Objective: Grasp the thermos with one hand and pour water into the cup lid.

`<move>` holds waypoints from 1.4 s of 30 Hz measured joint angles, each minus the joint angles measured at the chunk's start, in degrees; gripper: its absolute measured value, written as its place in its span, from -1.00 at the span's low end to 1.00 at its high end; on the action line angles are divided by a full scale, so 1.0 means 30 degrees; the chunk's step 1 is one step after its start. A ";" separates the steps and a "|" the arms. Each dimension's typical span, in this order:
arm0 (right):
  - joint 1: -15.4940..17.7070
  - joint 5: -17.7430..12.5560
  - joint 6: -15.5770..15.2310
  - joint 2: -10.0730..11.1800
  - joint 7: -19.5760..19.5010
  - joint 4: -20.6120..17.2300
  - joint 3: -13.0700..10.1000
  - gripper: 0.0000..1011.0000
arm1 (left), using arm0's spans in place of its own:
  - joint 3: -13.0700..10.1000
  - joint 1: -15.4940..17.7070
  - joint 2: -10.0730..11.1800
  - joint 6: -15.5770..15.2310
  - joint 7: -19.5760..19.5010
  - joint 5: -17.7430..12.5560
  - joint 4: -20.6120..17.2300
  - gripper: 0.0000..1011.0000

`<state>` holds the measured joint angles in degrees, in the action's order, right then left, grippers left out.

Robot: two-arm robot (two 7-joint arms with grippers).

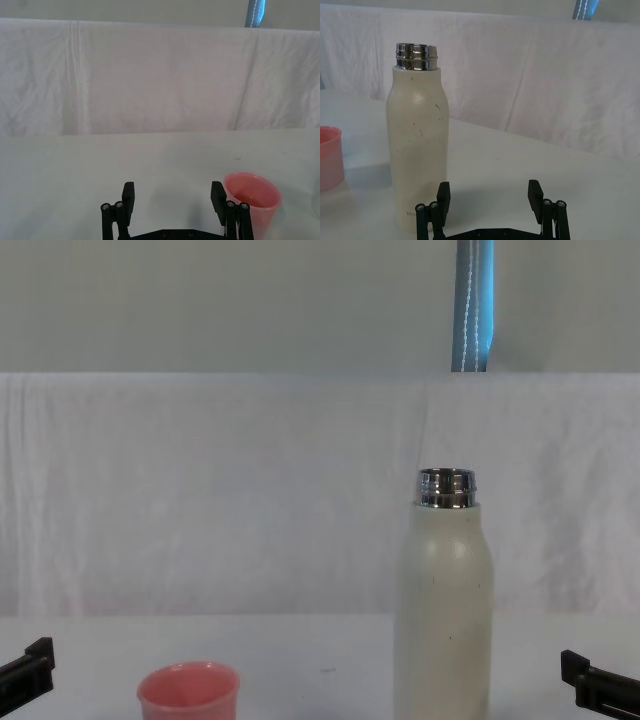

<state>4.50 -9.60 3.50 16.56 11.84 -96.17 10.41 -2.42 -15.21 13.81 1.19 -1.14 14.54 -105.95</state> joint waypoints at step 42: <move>0.0000 0.0000 0.0002 0.0000 0.0000 0.0000 0.0000 0.98 | 0.0001 0.0000 0.0000 0.0001 -0.0001 0.0001 0.0000 0.98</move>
<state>4.50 -9.60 3.51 16.56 11.84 -96.17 10.41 -2.41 -15.21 13.81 1.19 -1.14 14.54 -105.95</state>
